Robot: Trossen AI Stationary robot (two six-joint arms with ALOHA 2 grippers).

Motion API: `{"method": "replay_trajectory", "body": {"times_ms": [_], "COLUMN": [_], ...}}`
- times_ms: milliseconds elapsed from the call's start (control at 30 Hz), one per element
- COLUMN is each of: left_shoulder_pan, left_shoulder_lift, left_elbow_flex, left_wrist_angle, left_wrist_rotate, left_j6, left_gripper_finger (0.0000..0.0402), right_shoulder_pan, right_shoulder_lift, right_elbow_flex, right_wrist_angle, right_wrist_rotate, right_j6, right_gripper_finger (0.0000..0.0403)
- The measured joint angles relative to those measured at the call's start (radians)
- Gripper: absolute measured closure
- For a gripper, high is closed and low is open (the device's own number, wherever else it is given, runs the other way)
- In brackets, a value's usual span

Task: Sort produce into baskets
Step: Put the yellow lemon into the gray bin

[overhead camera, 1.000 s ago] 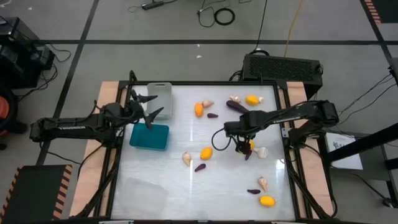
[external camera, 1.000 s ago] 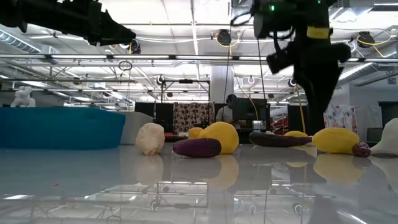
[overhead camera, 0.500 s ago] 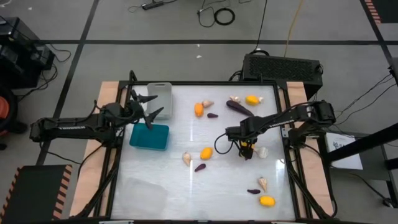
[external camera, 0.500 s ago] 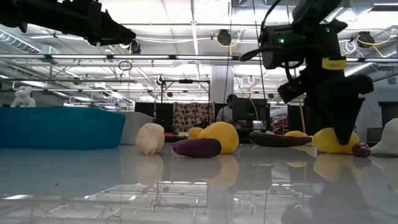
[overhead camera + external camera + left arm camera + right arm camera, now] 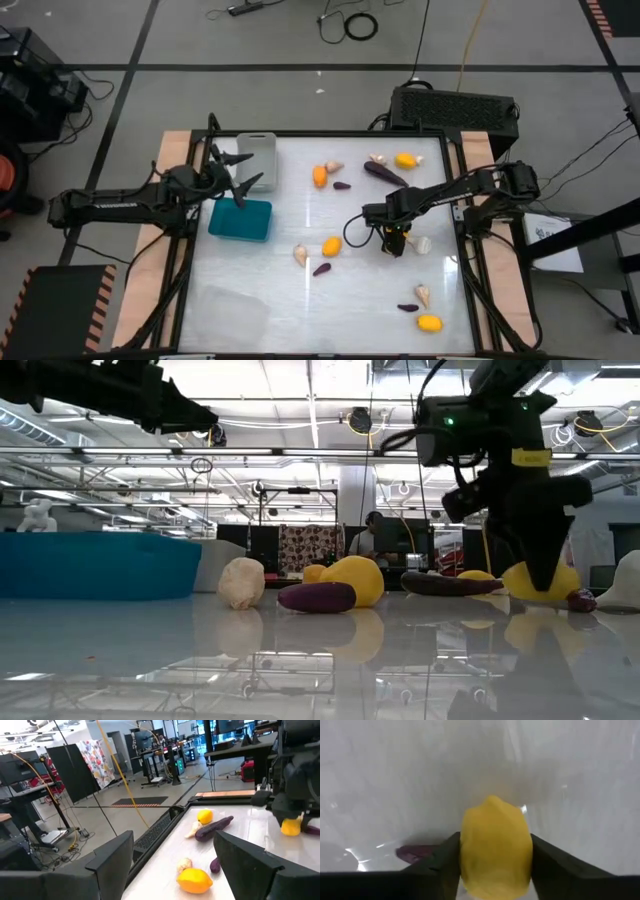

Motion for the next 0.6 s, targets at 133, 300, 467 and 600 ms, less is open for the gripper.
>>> {"method": "replay_trajectory", "body": {"times_ms": [133,300,467,600], "left_shoulder_pan": [0.000,0.000,0.000,0.001], "left_shoulder_lift": [0.000,-0.012,-0.022,-0.024], "left_elbow_flex": [0.000,-0.001,-0.001,-0.001], "left_wrist_angle": [-0.030,-0.084,-0.093,-0.102], "left_wrist_rotate": [-0.032,-0.214,-0.475,-0.625], "left_j6": [0.016,0.036,0.032,0.025], "left_gripper_finger": [0.0118,0.0118,0.0118,0.0118], "right_shoulder_pan": [-0.006,-0.024,-0.090,-0.170], "right_shoulder_lift": [-0.010,-0.010,0.002,0.084], "right_elbow_flex": [0.075,0.179,0.188,0.187], "right_wrist_angle": [0.005,0.232,0.772,1.151], "right_wrist_rotate": [0.005,0.134,0.232,0.129], "right_j6": [-0.001,-0.071,-0.211,-0.261], "right_gripper_finger": [0.0259,0.0251,0.0231,0.0232]}}
